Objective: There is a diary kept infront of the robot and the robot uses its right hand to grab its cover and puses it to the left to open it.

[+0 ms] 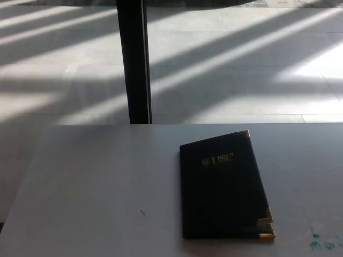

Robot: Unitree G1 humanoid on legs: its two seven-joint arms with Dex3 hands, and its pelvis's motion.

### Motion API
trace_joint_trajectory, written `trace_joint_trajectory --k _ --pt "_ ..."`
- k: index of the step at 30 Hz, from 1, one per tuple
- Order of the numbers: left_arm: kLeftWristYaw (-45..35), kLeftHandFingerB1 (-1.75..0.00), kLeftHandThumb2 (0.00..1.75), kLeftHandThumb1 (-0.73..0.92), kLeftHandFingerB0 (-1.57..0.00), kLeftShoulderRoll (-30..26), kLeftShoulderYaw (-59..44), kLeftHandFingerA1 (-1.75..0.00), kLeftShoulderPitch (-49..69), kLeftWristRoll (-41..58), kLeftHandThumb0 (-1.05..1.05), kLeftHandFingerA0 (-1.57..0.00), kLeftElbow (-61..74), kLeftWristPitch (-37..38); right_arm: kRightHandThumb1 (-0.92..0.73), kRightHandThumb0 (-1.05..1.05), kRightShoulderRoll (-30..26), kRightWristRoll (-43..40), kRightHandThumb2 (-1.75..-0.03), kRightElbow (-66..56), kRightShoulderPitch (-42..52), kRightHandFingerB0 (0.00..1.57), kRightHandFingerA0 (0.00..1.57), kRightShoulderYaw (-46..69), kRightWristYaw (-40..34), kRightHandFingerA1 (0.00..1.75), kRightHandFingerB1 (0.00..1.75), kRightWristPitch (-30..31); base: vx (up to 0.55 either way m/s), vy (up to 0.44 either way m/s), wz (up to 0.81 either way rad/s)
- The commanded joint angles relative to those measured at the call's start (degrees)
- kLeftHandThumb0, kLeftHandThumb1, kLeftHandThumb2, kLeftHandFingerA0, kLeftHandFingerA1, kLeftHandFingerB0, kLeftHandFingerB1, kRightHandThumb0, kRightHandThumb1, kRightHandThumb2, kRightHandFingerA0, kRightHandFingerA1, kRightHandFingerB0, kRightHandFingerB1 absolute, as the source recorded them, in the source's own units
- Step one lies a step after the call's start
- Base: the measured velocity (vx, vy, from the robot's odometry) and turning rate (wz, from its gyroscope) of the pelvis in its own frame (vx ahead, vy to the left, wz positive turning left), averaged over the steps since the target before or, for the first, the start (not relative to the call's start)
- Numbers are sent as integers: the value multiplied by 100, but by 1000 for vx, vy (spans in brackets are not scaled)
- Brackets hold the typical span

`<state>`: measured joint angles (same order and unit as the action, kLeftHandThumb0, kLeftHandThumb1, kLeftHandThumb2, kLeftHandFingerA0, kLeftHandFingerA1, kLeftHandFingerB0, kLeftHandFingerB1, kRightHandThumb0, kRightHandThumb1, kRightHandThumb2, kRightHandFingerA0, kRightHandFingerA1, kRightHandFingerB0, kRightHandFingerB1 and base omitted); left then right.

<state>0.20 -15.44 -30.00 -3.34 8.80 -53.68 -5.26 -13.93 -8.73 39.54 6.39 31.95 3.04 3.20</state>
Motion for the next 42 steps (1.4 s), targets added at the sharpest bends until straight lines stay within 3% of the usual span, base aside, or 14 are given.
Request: trace_joint_trajectory --k 1,5,6,11,12,15,17,20,23,24,26,31,33,42 --pt "376 -90 98 92 -20 -388 -2280 -115 -756 2409 -91 -27 -212 -200 -92 -86 -122 -2983 -71 -725 -421 33 44 2412 -193 68 47 760 0 0 0" --pt "393 -91 98 92 -20 -348 -2402 -117 -833 2307 -91 -27 -243 -213 -74 -83 -99 -3074 -114 -913 -448 30 39 2656 -268 69 58 937 0 0 0" --pt "373 -84 103 92 -30 -354 -2407 -101 -849 2271 -95 -39 -232 -225 -92 -87 -106 -3087 -74 -990 -459 30 38 2689 -269 69 51 967 0 0 0" --pt "332 -88 99 92 -19 -333 -2510 -112 -971 2172 -90 -27 -270 -232 -92 -85 -431 -3151 -79 -1018 -991 28 42 3103 -736 66 46 1031 0 0 0" --pt "407 -86 98 92 -19 -279 -2568 -111 -965 2198 -90 -26 -124 -306 -75 -79 -507 -3189 -115 -1009 -1103 25 37 3188 -758 65 54 1064 0 0 0" --pt "438 -91 98 92 -18 -279 -2612 -117 -990 2154 -91 -25 -74 -349 -92 -82 -548 -3190 -75 -1179 -1328 32 41 3333 -995 60 42 1124 0 0 0" --pt "454 -86 102 92 -32 -288 -2691 -102 -1009 2162 -97 -41 -129 -332 -76 -83 -705 -3119 -114 -1248 -1760 34 54 3429 -1424 71 56 1085 0 0 0" --pt "395 -92 98 92 -20 -297 -2720 -119 -969 2117 -92 -27 -153 -323 -92 -84 -814 -3197 -69 -1337 -2133 36 50 3555 -1499 61 44 1133 0 0 0" --pt "424 -93 98 92 -23 -324 -2763 -117 -997 2095 -92 -31 -222 -308 -74 -83 -923 -3159 -113 -1444 -2470 31 45 3568 -1576 66 55 1196 0 0 0" --pt "498 -90 97 92 -24 -347 -2764 -115 -1019 2052 -93 -34 -286 -268 -92 -80 -1092 -3110 -69 -1428 -2818 41 49 3519 -1700 55 45 1256 0 0 0" --pt "478 -92 99 92 -23 -360 -2788 -116 -1021 2048 -92 -33 -327 -249 -72 -74 -1162 -3041 -110 -1404 -3060 35 46 3510 -1818 64 56 1280 0 0 0" --pt "483 -91 97 92 -23 -402 -2839 -117 -1048 2092 -93 -33 -435 -228 -92 -79 -1078 -2958 -68 -1829 -3597 39 51 3226 -1943 50 40 1478 0 0 0" --pt "555 -94 97 92 -23 -433 -2819 -120 -1063 2070 -93 -34 -510 -195 -73 -84 -906 -3050 -112 -2134 -3789 30 43 2979 -1824 60 52 1645 0 0 0" --pt "509 -93 97 92 -20 -491 -2707 -120 -1046 2192 -94 -32 -537 -173 -92 -84 2 -3713 -72 -3578 -3816 25 33 2135 -1787 53 41 2168 0 0 0"
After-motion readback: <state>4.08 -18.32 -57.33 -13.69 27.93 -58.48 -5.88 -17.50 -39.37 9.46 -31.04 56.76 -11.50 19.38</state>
